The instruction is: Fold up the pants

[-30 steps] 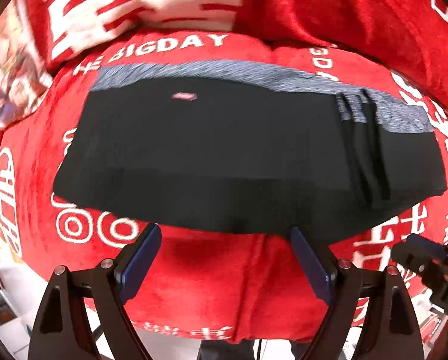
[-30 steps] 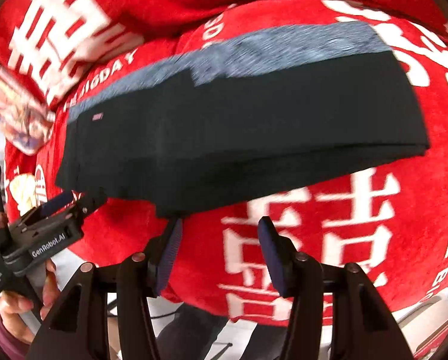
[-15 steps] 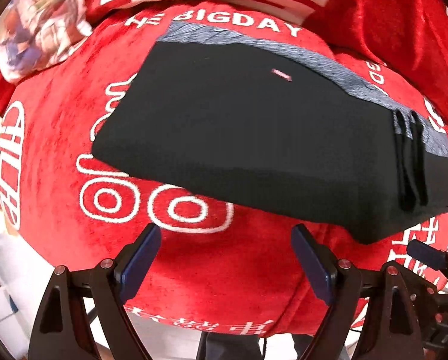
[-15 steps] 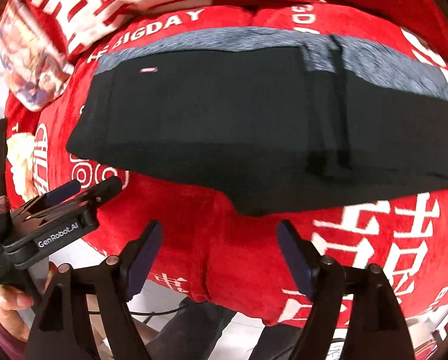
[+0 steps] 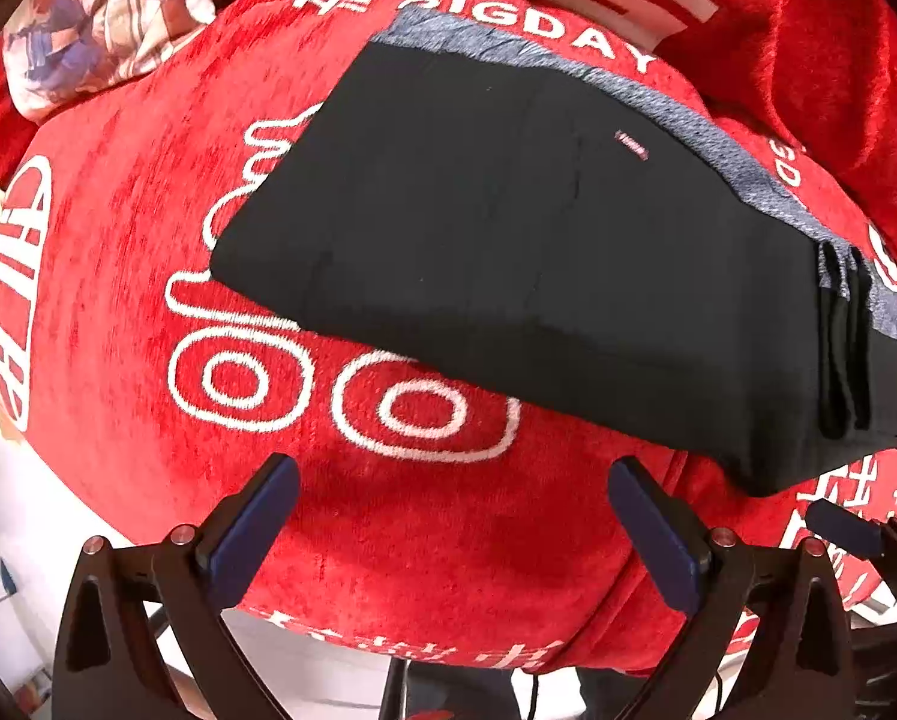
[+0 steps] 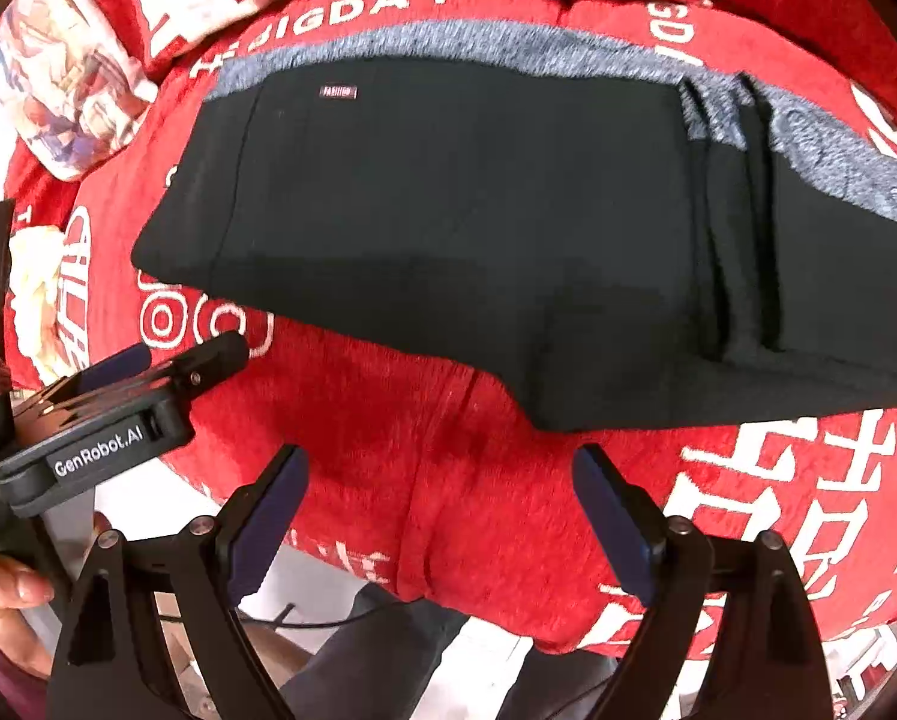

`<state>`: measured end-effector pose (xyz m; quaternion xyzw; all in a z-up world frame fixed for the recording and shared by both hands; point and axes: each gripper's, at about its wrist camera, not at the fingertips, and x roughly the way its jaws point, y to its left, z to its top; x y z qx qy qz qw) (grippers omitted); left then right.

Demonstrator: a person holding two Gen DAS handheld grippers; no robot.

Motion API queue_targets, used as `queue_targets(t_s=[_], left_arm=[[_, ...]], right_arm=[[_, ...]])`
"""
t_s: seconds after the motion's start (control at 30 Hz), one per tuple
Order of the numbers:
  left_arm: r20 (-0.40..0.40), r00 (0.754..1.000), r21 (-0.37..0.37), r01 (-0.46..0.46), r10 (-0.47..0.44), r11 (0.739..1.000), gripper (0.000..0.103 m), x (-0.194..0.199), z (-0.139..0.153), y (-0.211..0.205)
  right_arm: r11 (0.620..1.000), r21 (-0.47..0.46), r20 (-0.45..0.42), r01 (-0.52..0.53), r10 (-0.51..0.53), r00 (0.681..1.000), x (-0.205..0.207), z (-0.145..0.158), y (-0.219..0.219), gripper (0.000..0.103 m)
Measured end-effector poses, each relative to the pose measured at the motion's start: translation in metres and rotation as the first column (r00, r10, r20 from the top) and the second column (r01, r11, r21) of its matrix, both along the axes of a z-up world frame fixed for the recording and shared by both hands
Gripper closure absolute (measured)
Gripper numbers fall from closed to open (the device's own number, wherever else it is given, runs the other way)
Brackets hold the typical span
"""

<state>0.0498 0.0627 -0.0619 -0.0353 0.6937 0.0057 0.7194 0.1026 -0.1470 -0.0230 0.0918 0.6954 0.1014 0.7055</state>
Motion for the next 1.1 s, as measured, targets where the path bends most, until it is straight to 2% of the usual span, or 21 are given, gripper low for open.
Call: queue_targets(t_s=[0.2,0.33,0.47,0.53,0.67,1.0,1.1], left_arm=[[-0.008,0.999,0.011,-0.049,0.049,0.999,0.0,-0.001,-0.007,0.017],[-0.005,0.999,0.009,-0.045,0.045,0.999,0.0,-0.005,-0.004,0.027],[0.004,0.999,0.016,-0.042,0.042,0.999,0.0,-0.007,-0.003,0.028],[0.007,0.999,0.01,-0.047,0.047,0.999,0.0,-0.006,-0.003,0.027],[0.004,0.999,-0.022,-0.047,0.047,0.999,0.0,-0.003,-0.003,0.027],[0.004,0.999,-0.024,-0.05,0.05,0.998,0.0,0.007,-0.002,0.022],[0.015,0.998,-0.062,-0.062,0.063,0.996,0.0,0.01,-0.002,0.028]], right_arm=[[1.0,-0.021,0.01,-0.012,0.012,1.0,-0.002,-0.001,0.001,0.012],[1.0,-0.03,0.038,-0.007,0.009,0.999,-0.004,0.0,0.001,0.011],[1.0,0.008,-0.007,-0.023,0.023,1.0,-0.003,-0.004,0.003,0.011],[0.999,-0.008,-0.032,-0.04,0.039,0.999,-0.003,-0.007,0.004,0.011],[0.999,-0.028,-0.038,-0.032,0.031,0.999,-0.003,-0.009,0.001,0.011],[0.999,-0.028,-0.051,-0.02,0.018,0.999,-0.002,-0.012,0.0,0.011],[0.999,-0.027,-0.058,-0.021,0.019,0.998,-0.001,-0.013,0.0,0.011]])
